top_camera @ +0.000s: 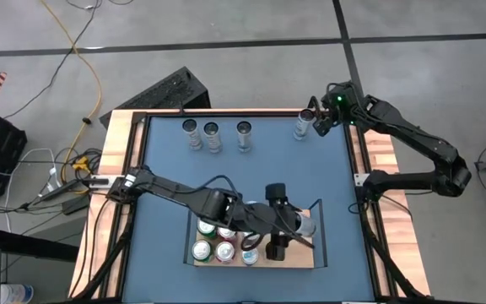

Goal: Place canned beverage on shelf
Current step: Put the bottom left white-blue soda can on the shelf

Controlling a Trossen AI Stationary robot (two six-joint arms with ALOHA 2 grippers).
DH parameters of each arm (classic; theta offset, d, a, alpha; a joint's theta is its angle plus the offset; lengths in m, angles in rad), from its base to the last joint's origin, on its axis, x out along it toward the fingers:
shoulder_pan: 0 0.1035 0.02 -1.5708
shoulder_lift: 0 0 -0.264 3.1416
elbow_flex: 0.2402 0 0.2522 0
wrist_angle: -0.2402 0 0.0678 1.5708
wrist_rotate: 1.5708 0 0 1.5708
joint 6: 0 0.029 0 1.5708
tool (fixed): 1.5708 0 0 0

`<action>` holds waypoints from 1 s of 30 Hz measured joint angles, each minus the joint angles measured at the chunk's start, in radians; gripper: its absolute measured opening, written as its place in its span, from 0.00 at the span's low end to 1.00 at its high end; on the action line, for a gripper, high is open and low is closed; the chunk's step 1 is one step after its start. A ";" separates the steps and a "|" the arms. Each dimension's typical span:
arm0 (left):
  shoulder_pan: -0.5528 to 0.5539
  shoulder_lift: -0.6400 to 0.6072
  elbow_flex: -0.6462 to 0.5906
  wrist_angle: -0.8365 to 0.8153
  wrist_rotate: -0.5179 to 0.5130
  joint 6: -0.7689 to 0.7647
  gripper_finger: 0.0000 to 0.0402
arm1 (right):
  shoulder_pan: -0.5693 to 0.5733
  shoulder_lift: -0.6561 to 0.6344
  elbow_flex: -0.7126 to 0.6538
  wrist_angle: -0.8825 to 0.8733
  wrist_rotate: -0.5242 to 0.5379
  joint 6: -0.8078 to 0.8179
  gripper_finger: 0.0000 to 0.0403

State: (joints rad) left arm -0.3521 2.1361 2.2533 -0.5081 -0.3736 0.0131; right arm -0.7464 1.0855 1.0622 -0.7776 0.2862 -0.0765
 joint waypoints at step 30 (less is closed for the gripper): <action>-0.022 0.141 0.102 -0.095 0.085 -0.012 0.62 | 0.006 0.018 0.000 0.015 -0.001 -0.002 0.76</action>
State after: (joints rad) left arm -0.3744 2.2772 2.3554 -0.6035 -0.2886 0.0011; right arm -0.7403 1.1034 1.0622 -0.7628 0.2852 -0.0788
